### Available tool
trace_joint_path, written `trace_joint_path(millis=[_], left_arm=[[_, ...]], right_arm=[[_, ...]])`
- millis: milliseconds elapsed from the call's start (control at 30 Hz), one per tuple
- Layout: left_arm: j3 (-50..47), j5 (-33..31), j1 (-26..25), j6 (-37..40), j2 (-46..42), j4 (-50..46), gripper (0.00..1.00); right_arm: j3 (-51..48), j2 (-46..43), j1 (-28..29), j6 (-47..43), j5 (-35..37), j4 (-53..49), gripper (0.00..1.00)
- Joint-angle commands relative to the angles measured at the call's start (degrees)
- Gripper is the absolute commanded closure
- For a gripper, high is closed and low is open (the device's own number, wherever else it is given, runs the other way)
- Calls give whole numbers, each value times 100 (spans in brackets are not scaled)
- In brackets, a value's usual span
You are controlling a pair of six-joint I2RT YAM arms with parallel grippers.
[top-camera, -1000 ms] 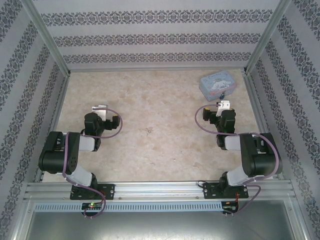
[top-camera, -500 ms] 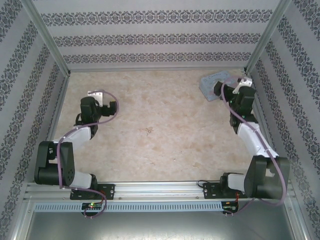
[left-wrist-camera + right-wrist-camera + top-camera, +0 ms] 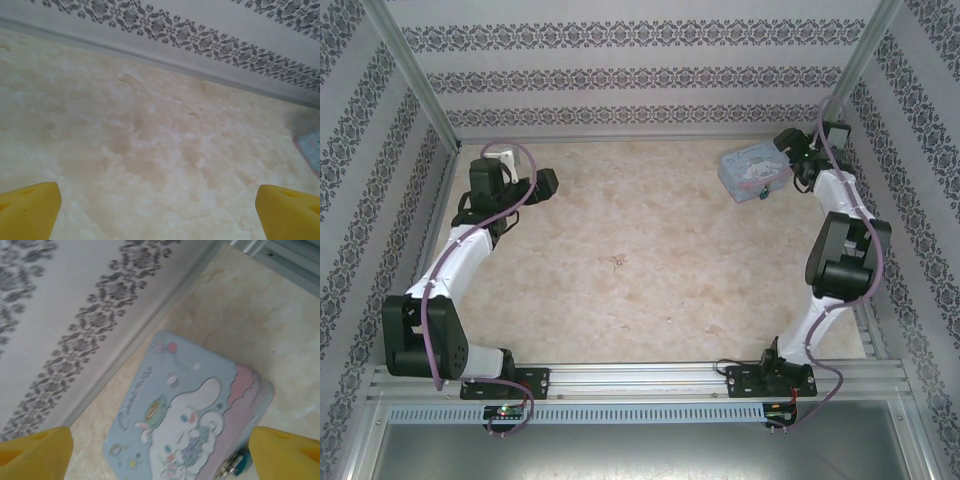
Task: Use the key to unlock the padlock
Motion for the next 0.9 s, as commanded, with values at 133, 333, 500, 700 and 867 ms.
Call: trace_joint_path(millis=[133,333,500,700,867], left_arm=[[161,602,-244,-341,218,-685,0],[485,794,-419,-379,566,-817,0],[799,883,-617,-381,840,-878,0],[1155,951,-808,-366,1076,-953,0],[1264,995,-923,-480,1184,-857,0]], right_arm=[[2015,1266,-159,243,-248,-1450,11],[3748,2494,-47,243,-470,-2408,14],[4737,3177,136,271,-654,-2795,16],[4563,3138,389,177,-908,-2812,20],[3472,2463,674,11,-851,-2616,23]])
